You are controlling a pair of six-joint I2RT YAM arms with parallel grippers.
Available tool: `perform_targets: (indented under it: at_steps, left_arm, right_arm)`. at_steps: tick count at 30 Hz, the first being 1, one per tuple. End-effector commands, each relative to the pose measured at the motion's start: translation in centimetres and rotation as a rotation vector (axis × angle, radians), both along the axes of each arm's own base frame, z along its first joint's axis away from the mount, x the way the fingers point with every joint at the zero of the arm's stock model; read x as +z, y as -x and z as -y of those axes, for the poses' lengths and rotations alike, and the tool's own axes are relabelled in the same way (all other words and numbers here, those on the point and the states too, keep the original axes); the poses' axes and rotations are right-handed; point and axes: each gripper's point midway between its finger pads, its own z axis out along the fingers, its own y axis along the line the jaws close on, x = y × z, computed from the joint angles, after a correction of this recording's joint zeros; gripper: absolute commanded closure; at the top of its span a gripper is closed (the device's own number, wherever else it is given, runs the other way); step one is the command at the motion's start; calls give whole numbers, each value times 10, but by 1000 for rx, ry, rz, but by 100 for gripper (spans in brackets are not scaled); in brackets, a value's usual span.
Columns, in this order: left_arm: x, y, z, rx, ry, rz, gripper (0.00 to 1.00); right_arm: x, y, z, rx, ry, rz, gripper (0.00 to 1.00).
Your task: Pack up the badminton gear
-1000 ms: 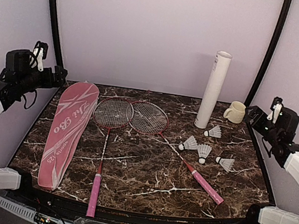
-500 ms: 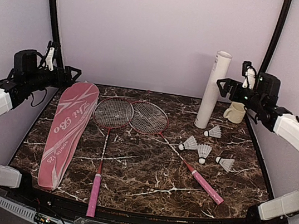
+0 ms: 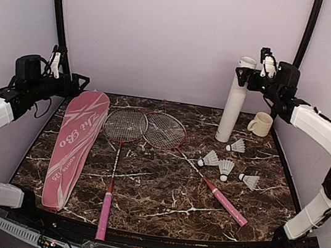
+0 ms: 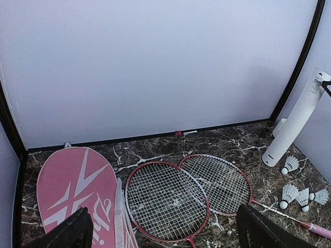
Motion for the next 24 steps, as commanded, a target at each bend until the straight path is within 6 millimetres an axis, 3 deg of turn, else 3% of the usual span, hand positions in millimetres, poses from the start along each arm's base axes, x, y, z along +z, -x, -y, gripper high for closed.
perform_targets:
  at_steps: [1, 9, 13, 18, 24]
  left_arm:
    - [3, 2, 0, -4, -14, 19, 1]
    - [1, 1, 0, 1, -16, 11, 1]
    - [1, 1, -1, 4, -15, 11, 1]
    - [1, 1, -1, 8, -12, 11, 2]
    - [1, 1, -3, 16, -12, 12, 2]
  right_arm:
    - [30, -10, -3, 5, -3, 118, 1]
    - [29, -23, -5, -6, 24, 130, 10]
    - [27, -23, -4, -13, 35, 133, 20]
    - [35, -16, -3, -16, 25, 160, 38]
    - [57, -3, -1, -32, 8, 204, 39]
